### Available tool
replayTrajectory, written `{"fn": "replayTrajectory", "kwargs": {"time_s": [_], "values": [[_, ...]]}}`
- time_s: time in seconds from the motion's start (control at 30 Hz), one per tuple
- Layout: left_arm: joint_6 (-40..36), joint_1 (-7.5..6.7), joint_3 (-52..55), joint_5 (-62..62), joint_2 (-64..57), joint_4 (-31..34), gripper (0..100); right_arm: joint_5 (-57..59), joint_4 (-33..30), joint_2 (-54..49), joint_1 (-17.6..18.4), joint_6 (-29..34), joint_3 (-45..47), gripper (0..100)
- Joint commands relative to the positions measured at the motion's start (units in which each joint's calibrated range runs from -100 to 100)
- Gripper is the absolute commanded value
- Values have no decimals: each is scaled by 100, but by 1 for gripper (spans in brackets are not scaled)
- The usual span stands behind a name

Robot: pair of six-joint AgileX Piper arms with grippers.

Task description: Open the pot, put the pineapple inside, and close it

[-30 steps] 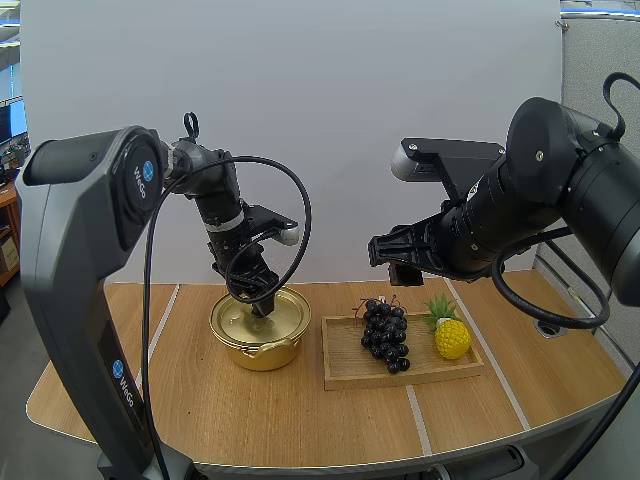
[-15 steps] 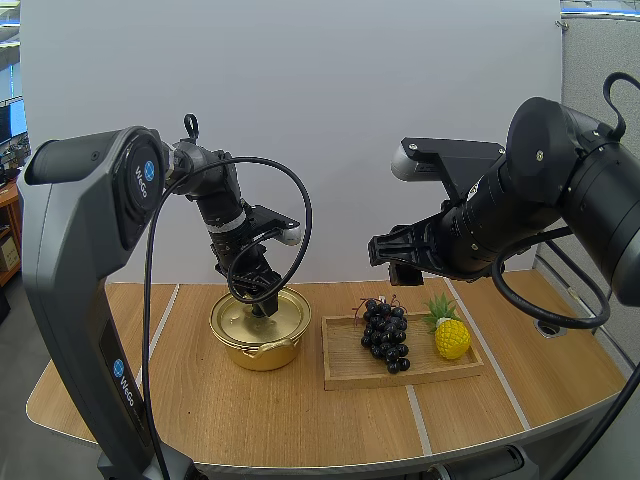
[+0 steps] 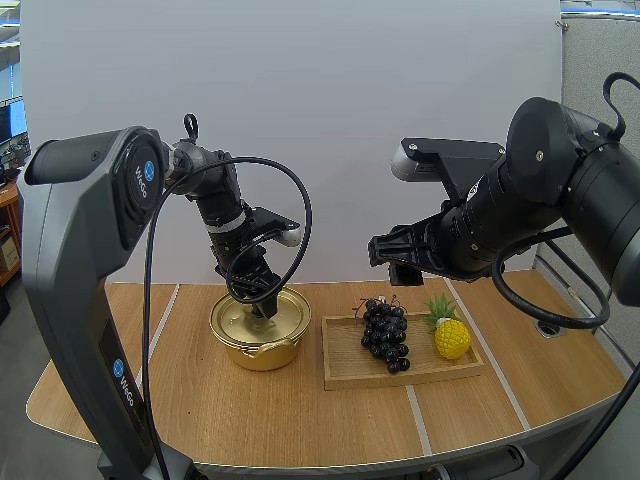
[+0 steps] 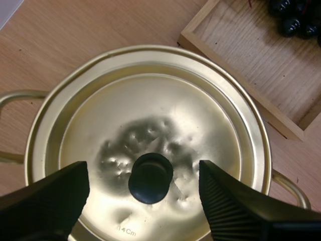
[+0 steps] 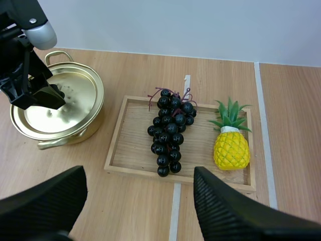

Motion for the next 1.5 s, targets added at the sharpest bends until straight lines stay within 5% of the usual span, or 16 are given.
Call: {"fn": "replayTrajectory", "kwargs": {"time_s": [0.0,0.83,0.9,1.0,1.47], "values": [[39,-19,-48,29,16,-133,100,-80,16,-20,-26,-35,-20,100],[27,-19,-48,199,162,-277,98,-80,16,-20,-26,-35,-20,100],[8,-19,-48,199,162,-277,65,-80,16,-20,-26,-35,-20,100],[-3,-19,-48,166,162,-277,2,-80,16,-20,-26,-35,-20,100],[-3,-19,-189,138,-288,-220,0,-80,16,-20,-26,-35,-20,100]]}}
